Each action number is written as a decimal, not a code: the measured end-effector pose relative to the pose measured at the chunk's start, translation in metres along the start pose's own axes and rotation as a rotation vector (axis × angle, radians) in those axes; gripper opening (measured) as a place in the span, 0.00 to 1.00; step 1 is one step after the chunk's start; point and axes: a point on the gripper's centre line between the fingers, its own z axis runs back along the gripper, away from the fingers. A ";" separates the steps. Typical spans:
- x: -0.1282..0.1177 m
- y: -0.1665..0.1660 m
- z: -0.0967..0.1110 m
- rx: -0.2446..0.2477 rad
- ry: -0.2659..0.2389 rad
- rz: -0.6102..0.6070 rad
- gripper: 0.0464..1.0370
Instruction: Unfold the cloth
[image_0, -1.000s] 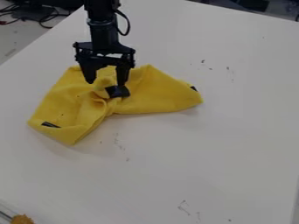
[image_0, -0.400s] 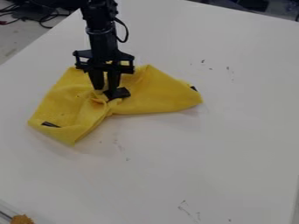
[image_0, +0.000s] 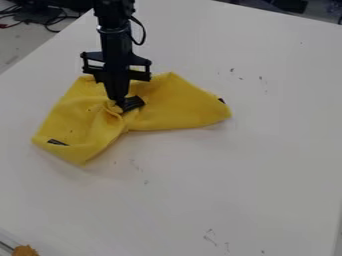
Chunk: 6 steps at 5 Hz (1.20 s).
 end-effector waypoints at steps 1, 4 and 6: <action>-0.001 -0.008 0.019 0.051 -0.009 -0.016 0.00; -0.059 -0.051 0.067 0.025 -0.063 0.171 0.00; -0.116 -0.068 0.043 -0.083 -0.016 0.307 0.00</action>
